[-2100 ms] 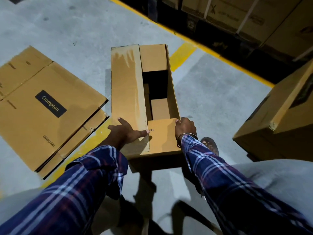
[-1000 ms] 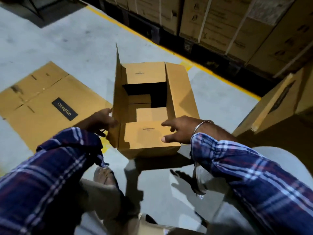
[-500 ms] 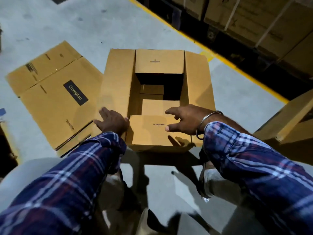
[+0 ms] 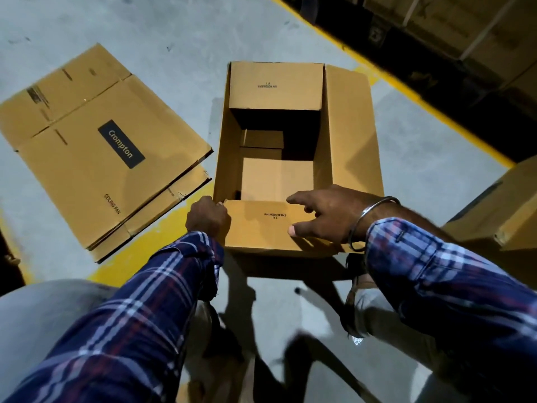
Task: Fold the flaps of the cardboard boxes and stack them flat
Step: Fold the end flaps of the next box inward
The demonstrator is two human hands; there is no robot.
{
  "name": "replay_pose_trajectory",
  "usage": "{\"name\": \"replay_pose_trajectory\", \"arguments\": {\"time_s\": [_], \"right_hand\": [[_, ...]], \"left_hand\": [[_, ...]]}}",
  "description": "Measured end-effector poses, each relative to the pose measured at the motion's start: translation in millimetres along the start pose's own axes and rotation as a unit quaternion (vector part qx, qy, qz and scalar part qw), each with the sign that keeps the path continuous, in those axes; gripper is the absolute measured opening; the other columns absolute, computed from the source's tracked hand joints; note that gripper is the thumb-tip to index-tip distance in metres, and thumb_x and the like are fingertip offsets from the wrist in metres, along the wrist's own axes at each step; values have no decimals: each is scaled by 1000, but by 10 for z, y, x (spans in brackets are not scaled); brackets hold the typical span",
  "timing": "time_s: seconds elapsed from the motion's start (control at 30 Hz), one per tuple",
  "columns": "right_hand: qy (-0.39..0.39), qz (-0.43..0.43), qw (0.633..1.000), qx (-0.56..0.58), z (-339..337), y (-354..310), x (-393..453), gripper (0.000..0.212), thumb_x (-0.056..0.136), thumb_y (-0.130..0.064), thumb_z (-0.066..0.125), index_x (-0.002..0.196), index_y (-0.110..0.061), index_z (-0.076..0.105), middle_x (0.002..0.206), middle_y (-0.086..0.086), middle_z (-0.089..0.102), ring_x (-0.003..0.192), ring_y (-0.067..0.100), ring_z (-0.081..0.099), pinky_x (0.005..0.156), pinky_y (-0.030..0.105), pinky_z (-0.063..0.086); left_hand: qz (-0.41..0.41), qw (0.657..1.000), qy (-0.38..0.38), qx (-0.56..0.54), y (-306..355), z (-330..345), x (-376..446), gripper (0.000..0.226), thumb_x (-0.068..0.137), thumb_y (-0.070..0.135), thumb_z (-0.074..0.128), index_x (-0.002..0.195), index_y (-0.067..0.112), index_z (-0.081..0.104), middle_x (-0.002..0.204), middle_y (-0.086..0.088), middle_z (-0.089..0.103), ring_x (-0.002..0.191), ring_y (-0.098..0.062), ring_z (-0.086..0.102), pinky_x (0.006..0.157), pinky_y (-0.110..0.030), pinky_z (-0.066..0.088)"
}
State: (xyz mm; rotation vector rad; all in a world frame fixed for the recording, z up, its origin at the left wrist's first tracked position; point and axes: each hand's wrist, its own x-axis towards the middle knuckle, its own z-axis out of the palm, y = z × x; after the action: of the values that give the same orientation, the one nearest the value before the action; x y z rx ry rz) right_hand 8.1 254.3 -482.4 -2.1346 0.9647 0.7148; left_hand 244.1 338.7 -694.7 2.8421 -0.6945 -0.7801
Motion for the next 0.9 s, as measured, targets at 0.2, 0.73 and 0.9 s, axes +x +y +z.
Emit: {"name": "replay_pose_trajectory", "arguments": {"time_s": [0.2,0.73,0.9], "right_hand": [[15,-5,1000,5,-18,-59,-35,68,96,-52,61,156,-33,33,150,2,50,128,25,53,104,44,49],[77,-1,996,38,-193,150,-256,68,95,-52,63,155,-34,36,152,-1,49,131,22,51,104,39,45],[112,2,992,59,-245,160,-282,66,96,-46,64,155,-31,37,149,1,51,130,23,51,95,35,43]], "left_hand": [[19,999,36,-19,-30,-12,-57,51,99,43,59,136,12,43,132,-19,59,119,-42,60,94,-53,52],[383,910,53,150,620,-416,-323,48,104,62,32,99,28,65,78,4,63,77,-19,62,82,-42,55],[420,891,-99,139,803,-1029,-536,27,104,44,52,94,25,68,81,9,61,78,-13,60,64,-29,42]]}}
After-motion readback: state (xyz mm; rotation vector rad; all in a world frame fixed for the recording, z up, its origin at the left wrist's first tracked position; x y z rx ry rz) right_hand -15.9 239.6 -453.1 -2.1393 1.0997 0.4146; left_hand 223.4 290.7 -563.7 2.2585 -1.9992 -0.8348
